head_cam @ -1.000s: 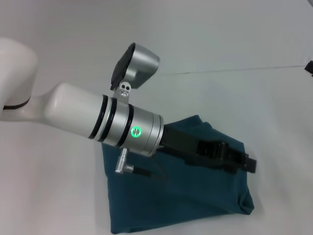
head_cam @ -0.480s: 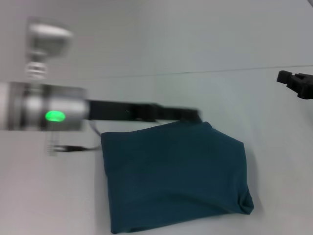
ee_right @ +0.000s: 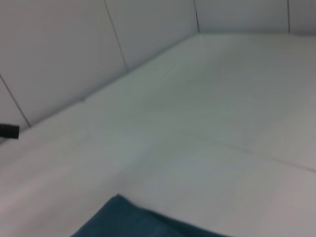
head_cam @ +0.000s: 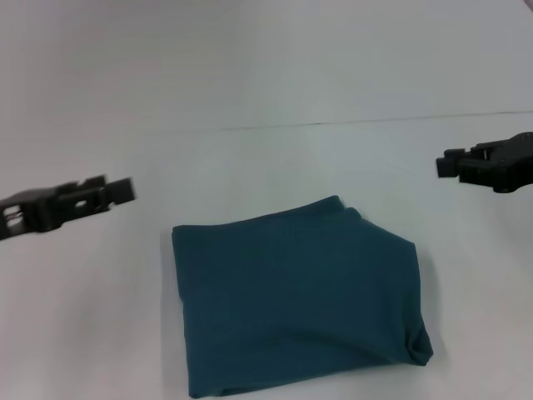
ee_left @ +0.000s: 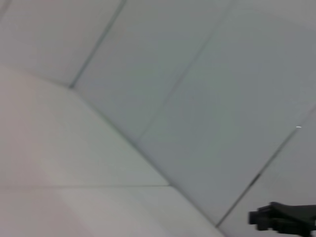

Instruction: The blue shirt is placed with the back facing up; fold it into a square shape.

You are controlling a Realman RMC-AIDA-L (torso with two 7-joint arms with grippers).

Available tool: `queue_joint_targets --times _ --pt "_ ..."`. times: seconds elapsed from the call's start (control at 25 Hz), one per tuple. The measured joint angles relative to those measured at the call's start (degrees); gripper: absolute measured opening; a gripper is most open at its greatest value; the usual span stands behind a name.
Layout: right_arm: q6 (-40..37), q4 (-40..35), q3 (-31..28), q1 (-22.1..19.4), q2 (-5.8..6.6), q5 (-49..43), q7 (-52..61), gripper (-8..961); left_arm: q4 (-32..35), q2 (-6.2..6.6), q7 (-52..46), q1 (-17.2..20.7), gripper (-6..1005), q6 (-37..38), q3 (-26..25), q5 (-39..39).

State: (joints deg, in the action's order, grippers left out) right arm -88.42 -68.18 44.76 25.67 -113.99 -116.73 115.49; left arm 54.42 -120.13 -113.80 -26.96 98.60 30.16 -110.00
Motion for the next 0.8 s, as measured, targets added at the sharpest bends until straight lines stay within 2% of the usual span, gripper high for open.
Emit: queue_joint_targets --times 0.2,0.36,0.44,0.64,0.8 --pt "-2.9 -2.0 -0.2 3.8 -0.46 -6.3 2.8 195 0.9 0.65 -7.4 -0.5 956 1.1 -1.8 -10.2" --pt "-3.3 -2.0 -1.2 3.3 -1.49 -6.1 -1.2 357 1.0 0.73 -13.3 -2.4 943 1.1 1.7 -16.3" --pt "-3.5 -2.0 -2.9 2.7 -2.42 -5.6 -5.2 438 0.8 0.78 -16.0 -3.6 937 0.4 3.8 -17.9" --pt "-3.8 -0.7 -8.8 -0.5 -5.77 -1.7 -17.4 526 -0.3 1.36 -24.8 -8.1 937 -2.1 8.1 -23.5" --pt "-4.0 5.6 -9.7 -3.5 -5.71 4.2 -25.2 535 -2.0 1.88 -30.1 -11.5 937 -4.2 12.0 -27.4"
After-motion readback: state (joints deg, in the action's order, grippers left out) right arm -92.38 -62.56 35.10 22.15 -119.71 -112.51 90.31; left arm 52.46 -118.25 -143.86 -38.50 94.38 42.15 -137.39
